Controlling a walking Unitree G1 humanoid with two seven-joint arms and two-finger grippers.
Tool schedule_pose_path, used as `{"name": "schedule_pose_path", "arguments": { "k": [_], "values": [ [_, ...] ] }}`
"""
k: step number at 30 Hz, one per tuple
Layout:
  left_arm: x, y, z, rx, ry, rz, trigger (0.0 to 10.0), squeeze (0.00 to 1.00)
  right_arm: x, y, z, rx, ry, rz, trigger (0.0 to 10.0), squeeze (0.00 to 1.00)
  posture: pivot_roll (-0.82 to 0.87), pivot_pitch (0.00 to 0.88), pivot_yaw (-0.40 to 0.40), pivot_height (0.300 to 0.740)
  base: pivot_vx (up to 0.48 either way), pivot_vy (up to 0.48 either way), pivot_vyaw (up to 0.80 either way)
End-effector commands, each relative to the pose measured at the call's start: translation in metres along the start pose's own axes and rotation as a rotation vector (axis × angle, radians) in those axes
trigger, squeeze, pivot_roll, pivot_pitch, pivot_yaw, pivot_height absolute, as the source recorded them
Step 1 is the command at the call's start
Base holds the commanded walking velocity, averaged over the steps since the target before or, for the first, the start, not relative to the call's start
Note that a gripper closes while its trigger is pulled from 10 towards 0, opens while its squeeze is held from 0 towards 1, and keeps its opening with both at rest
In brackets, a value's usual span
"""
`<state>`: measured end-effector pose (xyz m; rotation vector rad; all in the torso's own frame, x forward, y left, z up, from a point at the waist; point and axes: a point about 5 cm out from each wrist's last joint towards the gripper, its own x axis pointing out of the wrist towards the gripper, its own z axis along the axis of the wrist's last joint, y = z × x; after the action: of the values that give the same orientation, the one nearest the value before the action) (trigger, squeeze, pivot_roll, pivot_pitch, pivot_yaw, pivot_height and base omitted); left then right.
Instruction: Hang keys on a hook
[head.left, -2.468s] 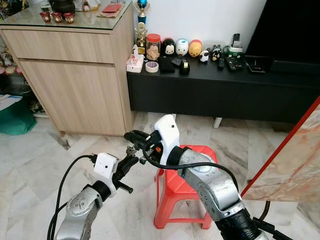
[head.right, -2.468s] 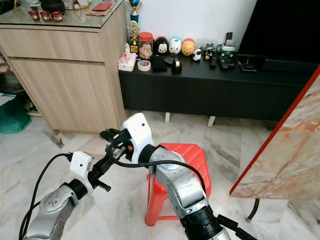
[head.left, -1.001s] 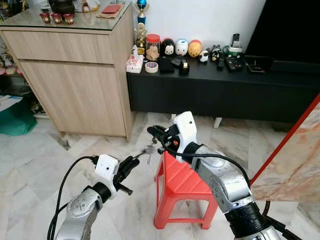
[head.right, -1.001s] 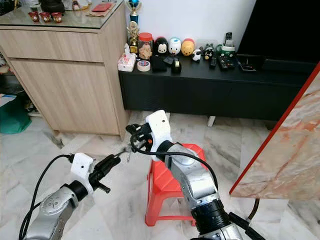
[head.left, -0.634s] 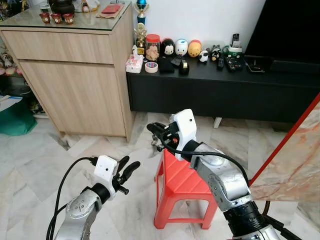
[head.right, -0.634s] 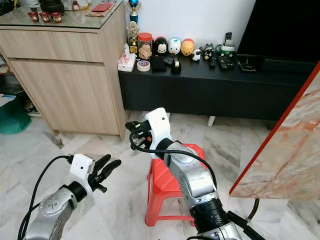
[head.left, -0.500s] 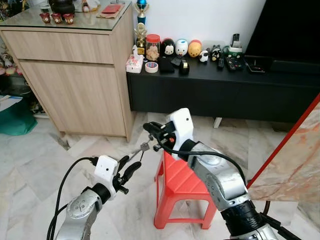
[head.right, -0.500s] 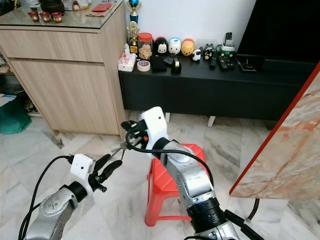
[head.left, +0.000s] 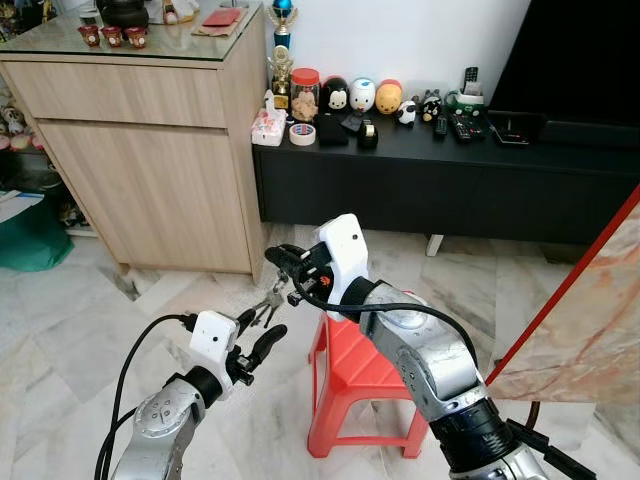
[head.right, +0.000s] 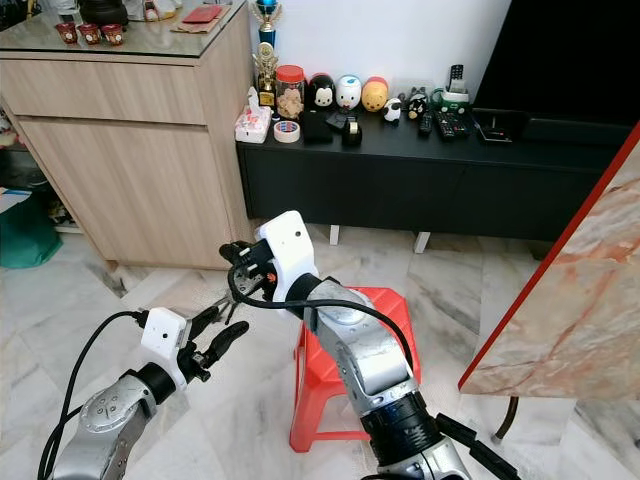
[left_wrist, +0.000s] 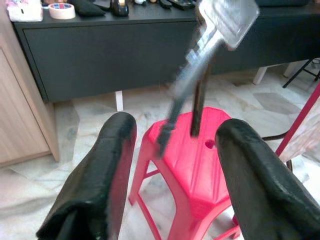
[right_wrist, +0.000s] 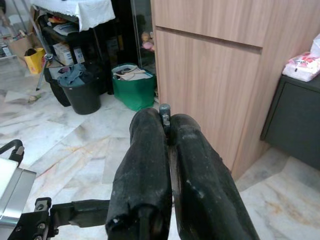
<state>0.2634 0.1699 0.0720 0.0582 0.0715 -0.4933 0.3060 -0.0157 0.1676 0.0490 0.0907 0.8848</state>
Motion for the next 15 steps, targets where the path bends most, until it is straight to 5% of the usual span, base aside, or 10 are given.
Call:
{"name": "schedule_pose_path", "arguments": {
  "k": [1, 3, 4, 12, 13, 14, 15],
  "values": [
    [0.001, 0.002, 0.001, -0.001, -0.005, 0.009, 10.0, 1.0, 0.001, 0.003, 0.012, -0.034, -0.028, 0.012, 10.0, 0.0, 0.04, 0.019, -0.079, 0.74, 0.0, 0.0, 0.0],
    [0.001, 0.002, 0.001, 0.001, -0.005, 0.012, 10.0, 1.0, 0.001, 0.004, 0.012, -0.034, -0.028, 0.014, 10.0, 0.0, 0.04, 0.019, -0.079, 0.74, 0.0, 0.0, 0.0],
    [0.001, 0.003, 0.001, 0.003, -0.005, 0.015, 10.0, 0.0, 0.001, 0.005, 0.012, -0.035, -0.027, 0.018, 10.0, 0.0, 0.04, 0.02, -0.081, 0.74, 0.0, 0.0, 0.0],
    [0.005, 0.004, 0.003, 0.004, -0.019, 0.031, 10.0, 0.0, 0.004, 0.012, 0.014, -0.034, -0.031, 0.044, 10.0, 0.0, 0.04, 0.02, -0.08, 0.74, 0.0, 0.0, 0.0],
    [0.005, 0.004, 0.003, 0.004, -0.021, 0.032, 10.0, 0.13, 0.005, 0.013, 0.014, -0.034, -0.031, 0.047, 10.0, 0.0, 0.04, 0.02, -0.08, 0.74, 0.0, 0.0, 0.0],
    [0.005, 0.004, 0.003, 0.004, -0.023, 0.032, 10.0, 0.13, 0.005, 0.014, 0.014, -0.034, -0.031, 0.048, 10.0, 0.0, 0.04, 0.02, -0.08, 0.74, 0.0, 0.0, 0.0],
    [0.005, 0.004, 0.004, 0.007, -0.027, 0.034, 10.0, 1.0, 0.005, 0.015, 0.014, -0.033, -0.031, 0.052, 10.0, 0.0, 0.04, 0.021, -0.081, 0.74, 0.0, 0.0, 0.0]
  ]
}}
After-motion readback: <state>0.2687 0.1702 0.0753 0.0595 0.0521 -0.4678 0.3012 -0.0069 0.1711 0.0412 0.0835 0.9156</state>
